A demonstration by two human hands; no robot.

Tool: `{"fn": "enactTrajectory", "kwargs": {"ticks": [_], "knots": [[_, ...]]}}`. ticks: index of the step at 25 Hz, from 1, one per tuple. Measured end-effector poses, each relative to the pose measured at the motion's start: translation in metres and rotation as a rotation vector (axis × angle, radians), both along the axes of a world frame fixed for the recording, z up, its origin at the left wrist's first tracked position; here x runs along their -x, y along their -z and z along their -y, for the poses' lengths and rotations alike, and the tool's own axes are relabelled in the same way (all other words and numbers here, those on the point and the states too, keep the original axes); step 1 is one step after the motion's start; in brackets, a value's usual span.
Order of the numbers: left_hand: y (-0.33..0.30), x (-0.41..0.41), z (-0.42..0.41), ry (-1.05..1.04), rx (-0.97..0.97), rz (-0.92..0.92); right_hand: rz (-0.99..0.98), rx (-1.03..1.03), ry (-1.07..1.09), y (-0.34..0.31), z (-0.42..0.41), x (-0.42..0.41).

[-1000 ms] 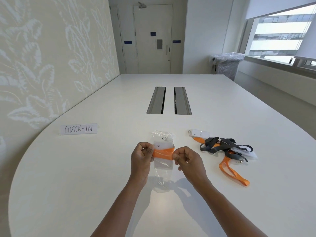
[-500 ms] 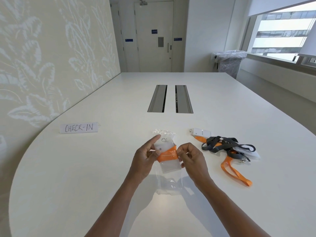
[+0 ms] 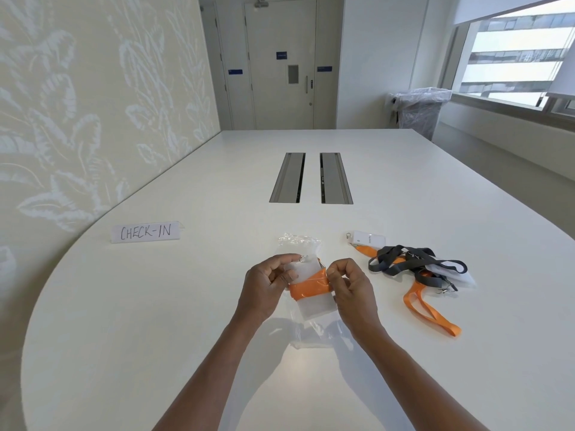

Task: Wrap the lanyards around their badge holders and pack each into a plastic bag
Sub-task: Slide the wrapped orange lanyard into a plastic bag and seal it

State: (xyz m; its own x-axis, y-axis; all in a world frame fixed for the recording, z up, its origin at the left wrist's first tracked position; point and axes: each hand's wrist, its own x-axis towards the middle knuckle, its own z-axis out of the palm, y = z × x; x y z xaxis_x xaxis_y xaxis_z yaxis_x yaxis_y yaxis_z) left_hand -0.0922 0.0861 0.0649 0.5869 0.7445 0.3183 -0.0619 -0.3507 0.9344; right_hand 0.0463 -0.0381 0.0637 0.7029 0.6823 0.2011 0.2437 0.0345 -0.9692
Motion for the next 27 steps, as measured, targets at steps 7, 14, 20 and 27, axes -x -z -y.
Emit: {"fn": "enactTrajectory", "kwargs": {"ticks": [7,14,20,27], "knots": [[-0.006,-0.002,0.001,-0.049,-0.233,-0.041,0.058,0.004,-0.006,-0.006,0.006,-0.002],[0.004,-0.001,0.01,-0.122,-0.484,-0.069,-0.077,-0.03,-0.023,0.001,0.01,0.002],[0.008,0.008,0.02,-0.038,-0.412,-0.096,-0.1,-0.043,-0.041,0.002,0.011,0.002],[-0.008,0.005,0.02,-0.106,-0.617,-0.195,-0.087,-0.033,-0.041,-0.005,0.01,0.0]]}}
